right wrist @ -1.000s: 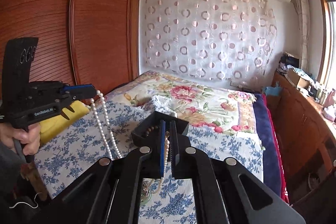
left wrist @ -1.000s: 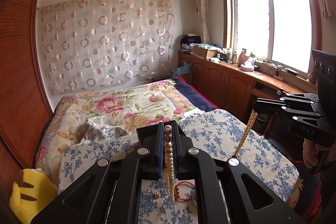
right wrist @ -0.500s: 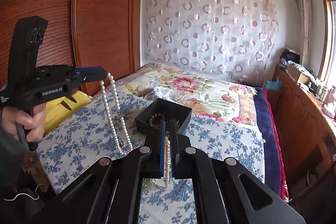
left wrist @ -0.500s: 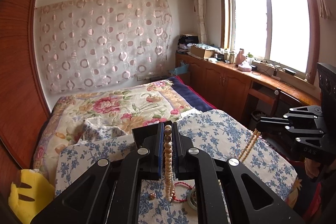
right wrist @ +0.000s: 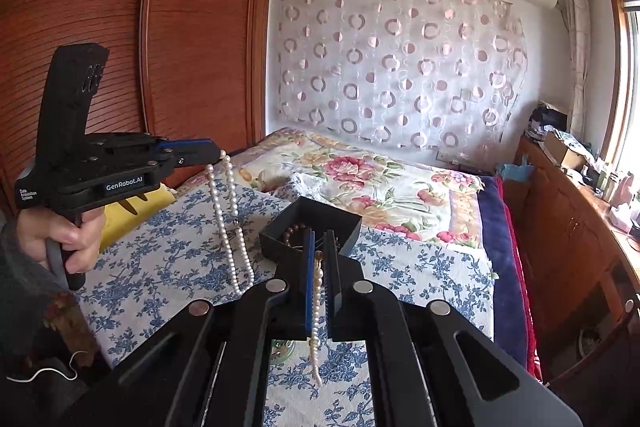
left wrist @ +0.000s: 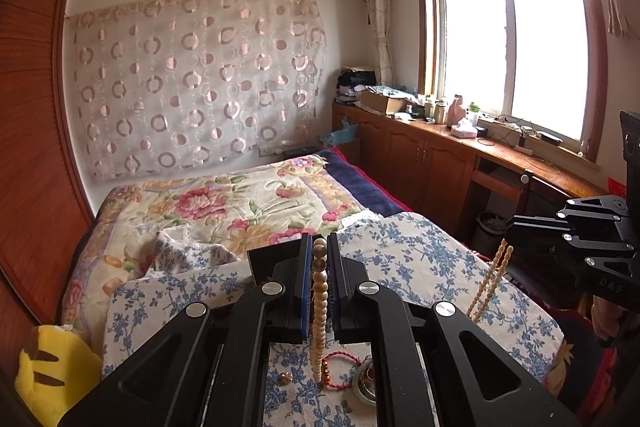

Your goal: Organize jewelry

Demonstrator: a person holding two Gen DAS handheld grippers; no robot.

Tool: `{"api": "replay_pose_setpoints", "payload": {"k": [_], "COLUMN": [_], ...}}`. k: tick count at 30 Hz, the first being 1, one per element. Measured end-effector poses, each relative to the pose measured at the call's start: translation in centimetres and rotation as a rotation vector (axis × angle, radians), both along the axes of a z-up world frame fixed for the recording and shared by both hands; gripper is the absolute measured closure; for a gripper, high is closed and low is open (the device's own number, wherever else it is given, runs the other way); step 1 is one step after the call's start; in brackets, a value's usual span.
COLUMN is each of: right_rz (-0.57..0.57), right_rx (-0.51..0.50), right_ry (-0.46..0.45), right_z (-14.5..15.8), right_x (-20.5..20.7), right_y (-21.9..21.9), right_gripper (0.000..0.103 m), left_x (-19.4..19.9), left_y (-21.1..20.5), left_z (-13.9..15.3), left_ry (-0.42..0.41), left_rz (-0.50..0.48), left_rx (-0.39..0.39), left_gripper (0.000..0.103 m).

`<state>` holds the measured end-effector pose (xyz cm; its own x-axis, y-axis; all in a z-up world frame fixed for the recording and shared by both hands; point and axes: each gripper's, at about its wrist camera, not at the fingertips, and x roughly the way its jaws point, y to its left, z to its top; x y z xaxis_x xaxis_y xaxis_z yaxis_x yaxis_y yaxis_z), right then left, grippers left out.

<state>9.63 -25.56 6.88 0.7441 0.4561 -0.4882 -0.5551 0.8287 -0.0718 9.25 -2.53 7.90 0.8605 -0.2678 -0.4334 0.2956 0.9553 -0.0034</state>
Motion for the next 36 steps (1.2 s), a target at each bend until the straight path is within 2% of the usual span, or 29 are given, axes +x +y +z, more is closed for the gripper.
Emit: {"api": "replay_pose_setpoints", "payload": {"k": [8, 16, 22, 26, 31, 36], "right_rz": [0.007, 0.045, 0.064, 0.067, 0.065, 0.049], "right_rx": [-0.007, 0.016, 0.031, 0.029, 0.025, 0.002], "right_ry": [-0.011, -0.043, -0.058, -0.065, -0.063, -0.022], "right_z": [1.0, 3.0, 4.3, 4.9, 4.7, 2.9], "right_x": [2.9, 8.1, 12.2, 14.8, 17.7, 21.4], "right_y": [0.6, 2.5, 3.7, 4.7, 5.7, 7.3], "right_gripper": [0.098, 0.098, 0.098, 0.098, 0.098, 0.098], "left_x": [1.3, 5.4, 8.4, 10.3, 12.3, 13.0], "left_y": [-0.3, -0.7, -0.3, 0.0, 0.8, 1.3], "left_z": [1.0, 3.7, 4.6, 3.4, 0.0, -2.8], "left_ry": [-0.014, -0.048, -0.053, -0.025, 0.052, 0.107], "left_rz": [-0.002, 0.008, 0.023, 0.030, 0.040, 0.046], "left_rx": [0.007, 0.021, 0.024, 0.022, 0.022, 0.031], "left_gripper": [0.097, 0.097, 0.097, 0.097, 0.097, 0.097]}}
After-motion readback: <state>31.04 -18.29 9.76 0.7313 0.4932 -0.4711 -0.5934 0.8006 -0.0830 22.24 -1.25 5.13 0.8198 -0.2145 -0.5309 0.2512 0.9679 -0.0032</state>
